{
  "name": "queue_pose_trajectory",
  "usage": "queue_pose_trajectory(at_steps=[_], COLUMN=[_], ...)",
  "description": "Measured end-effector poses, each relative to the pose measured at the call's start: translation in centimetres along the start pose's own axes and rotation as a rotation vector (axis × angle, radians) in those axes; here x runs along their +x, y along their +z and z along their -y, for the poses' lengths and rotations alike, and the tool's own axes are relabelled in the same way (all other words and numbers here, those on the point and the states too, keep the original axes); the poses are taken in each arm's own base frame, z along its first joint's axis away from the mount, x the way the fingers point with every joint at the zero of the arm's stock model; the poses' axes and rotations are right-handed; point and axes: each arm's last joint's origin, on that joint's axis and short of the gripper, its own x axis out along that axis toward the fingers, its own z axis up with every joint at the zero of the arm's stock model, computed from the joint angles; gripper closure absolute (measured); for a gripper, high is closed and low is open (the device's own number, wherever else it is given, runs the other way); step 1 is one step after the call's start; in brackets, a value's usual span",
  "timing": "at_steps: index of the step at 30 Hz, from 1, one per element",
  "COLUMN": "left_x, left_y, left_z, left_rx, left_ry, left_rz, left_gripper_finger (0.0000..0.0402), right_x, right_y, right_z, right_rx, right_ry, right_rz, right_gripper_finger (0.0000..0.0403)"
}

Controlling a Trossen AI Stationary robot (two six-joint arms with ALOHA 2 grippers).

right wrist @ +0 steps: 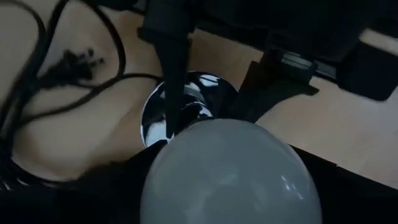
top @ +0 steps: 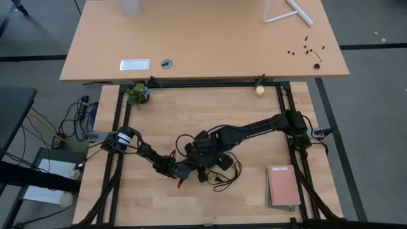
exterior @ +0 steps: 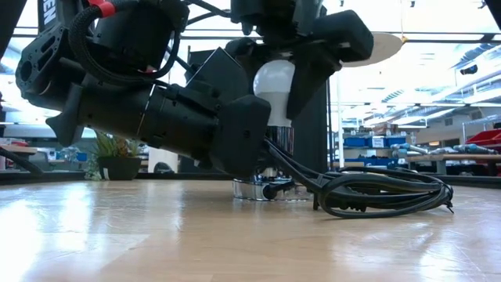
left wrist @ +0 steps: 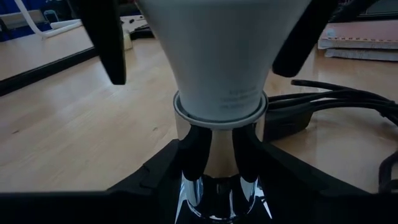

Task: Screw lightbulb
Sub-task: Remove the white lightbulb from the silver lamp

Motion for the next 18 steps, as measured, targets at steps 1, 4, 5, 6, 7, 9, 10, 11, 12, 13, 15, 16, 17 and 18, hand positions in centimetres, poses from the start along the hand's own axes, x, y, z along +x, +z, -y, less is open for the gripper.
queue_pose_trajectory(at_steps=[1,4,5,6,7,9,10,11,12,13,15,16,17,18], left_x=[-0.01,-0.01,-0.01,-0.01,-0.01,-0.01,-0.01,-0.01,-0.01,-0.01,-0.01,-0.01,-0.01,-0.01], left_y=[0.00,0.00,0.00,0.00,0.00,0.00,0.00,0.00,0.00,0.00,-0.01,-0.01,-0.01,-0.01], left_z=[0.02,0.02,0.02,0.02,0.02,0.02,0.02,0.02,0.02,0.02,0.02,0.02,0.02,0.01], left_rx=[0.000,-0.003,-0.004,-0.005,-0.005,-0.006,-0.006,-0.006,-0.006,-0.006,-0.006,-0.006,-0.006,-0.006], left_ry=[-0.003,-0.004,-0.003,-0.004,-0.003,-0.003,-0.003,-0.003,-0.003,-0.003,-0.003,-0.002,-0.002,-0.002], left_rz=[0.000,0.000,0.000,0.000,-0.001,-0.001,0.000,-0.001,0.000,-0.001,-0.001,-0.001,-0.001,-0.001], left_gripper_finger=[0.0213,0.0213,0.0213,0.0213,0.0213,0.0213,0.0213,0.0213,0.0213,0.0213,0.0213,0.0213,0.0213,0.0213], right_x=[0.00,0.00,-0.01,-0.01,-0.02,-0.04,-0.10,-0.18,-0.24,-0.28,-0.30,-0.29,-0.28,-0.27], right_y=[0.02,0.05,0.05,0.09,0.14,0.19,0.21,0.19,0.17,0.15,0.11,0.04,-0.03,-0.11], right_z=[-0.03,-0.11,-0.14,-0.25,-0.36,-0.46,-0.50,-0.51,-0.50,-0.47,-0.41,-0.30,-0.18,-0.05], right_rx=[0.035,0.139,0.166,0.195,0.228,0.315,0.371,0.430,0.495,0.568,0.716,0.799,0.880,0.964], right_ry=[0.011,0.036,0.042,0.047,0.049,0.043,0.041,0.041,0.040,0.039,0.038,0.038,0.038,0.037], right_rz=[0.006,0.018,0.019,0.017,0.015,0.010,0.009,0.008,0.006,0.006,0.003,0.001,0.000,-0.001], right_gripper_finger=[0.0098,0.0065,0.0052,0.0038,0.0023,0.0009,0.0010,0.0014,0.0019,0.0023,0.0028,0.0028,0.0028,0.0027])
